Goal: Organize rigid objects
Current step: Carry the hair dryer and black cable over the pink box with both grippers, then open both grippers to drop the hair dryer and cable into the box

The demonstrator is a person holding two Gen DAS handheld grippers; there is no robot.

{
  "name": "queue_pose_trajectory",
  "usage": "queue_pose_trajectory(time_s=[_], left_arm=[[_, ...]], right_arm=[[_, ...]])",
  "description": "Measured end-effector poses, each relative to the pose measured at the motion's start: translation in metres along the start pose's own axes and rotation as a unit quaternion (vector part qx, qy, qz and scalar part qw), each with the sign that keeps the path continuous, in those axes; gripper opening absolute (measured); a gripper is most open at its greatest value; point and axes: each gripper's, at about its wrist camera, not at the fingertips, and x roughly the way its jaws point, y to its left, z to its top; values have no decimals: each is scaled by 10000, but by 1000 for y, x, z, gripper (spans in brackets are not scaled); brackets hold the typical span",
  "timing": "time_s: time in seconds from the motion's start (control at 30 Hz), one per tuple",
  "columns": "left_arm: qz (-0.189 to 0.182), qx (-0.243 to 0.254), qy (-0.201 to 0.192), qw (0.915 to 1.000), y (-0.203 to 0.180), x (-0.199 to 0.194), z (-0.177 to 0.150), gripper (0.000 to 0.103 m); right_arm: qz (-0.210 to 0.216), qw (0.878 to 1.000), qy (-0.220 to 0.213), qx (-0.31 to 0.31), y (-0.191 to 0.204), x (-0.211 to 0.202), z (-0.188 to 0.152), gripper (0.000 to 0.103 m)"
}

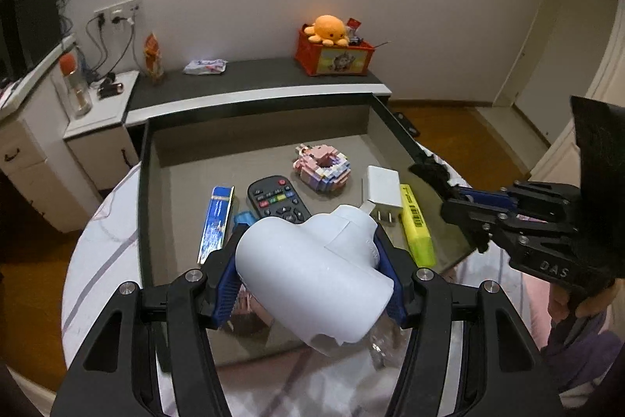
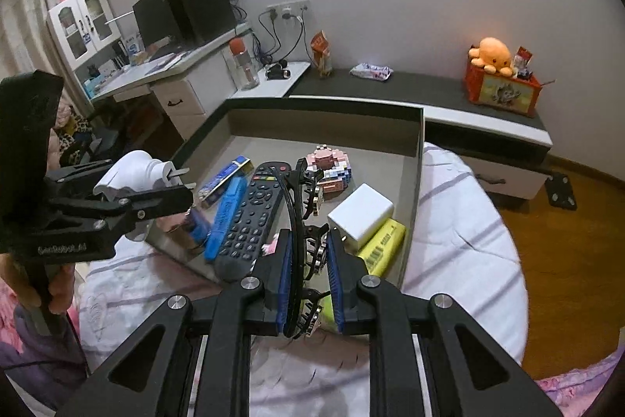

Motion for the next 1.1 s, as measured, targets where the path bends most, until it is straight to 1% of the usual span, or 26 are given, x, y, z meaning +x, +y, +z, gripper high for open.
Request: queue_pose_trajectory(time_s=[0.17, 0.27, 0.3, 0.33, 0.37, 0.4, 0.43, 0.47, 0.53, 0.6, 0.67, 0.83, 1.0, 1.1], left_arm=[[-34, -137, 164, 9998, 8, 14, 0, 60], [83, -207, 268, 9994, 11, 19, 0, 61], [170, -219, 331, 9991, 11, 22, 0, 63], [222, -212, 387, 9988, 11, 23, 0, 76], [288, -200, 440, 9984, 10, 24, 0, 91], [316, -181, 417, 9985, 11, 24, 0, 95], [307, -160, 363, 9987, 10, 22, 0, 97], [279, -146, 321, 9990, 10, 19, 1, 97], [259, -129, 354, 9990, 8, 17, 1, 98], [266, -113, 345, 9990, 9, 16, 1, 98], [305, -113, 342, 9989, 8, 14, 0, 98], [269, -126, 323, 9990, 6, 9, -1, 98], [357, -180, 281, 9988, 5, -2, -4, 98], [291, -260, 313, 9987, 4, -11, -8, 98]], right_arm=[[56, 10000, 57, 21, -2, 9, 0, 17], [33, 10000, 26, -68, 2, 9, 1, 18], [45, 10000, -12, -61, 2, 10, 1, 18], [59, 10000, -25, -15, 1, 10, 2, 21], [64, 10000, 10, 27, 0, 11, 3, 28], [60, 10000, 43, 65, -2, 12, 5, 52], [22, 10000, 7, 94, -3, 11, 5, 79], [-35, 9999, -87, 110, -5, 9, 6, 83], [-62, 9998, -161, 103, -6, 5, 7, 83], [23, 9998, -174, 125, -6, 1, 6, 83], [18, 9999, -127, 92, -5, 1, 5, 83], [62, 9999, -39, 77, -2, -3, 1, 83], [-147, 9999, -90, 14, 3, -18, -4, 83], [-197, 9997, -140, 86, 6, -32, -7, 83]])
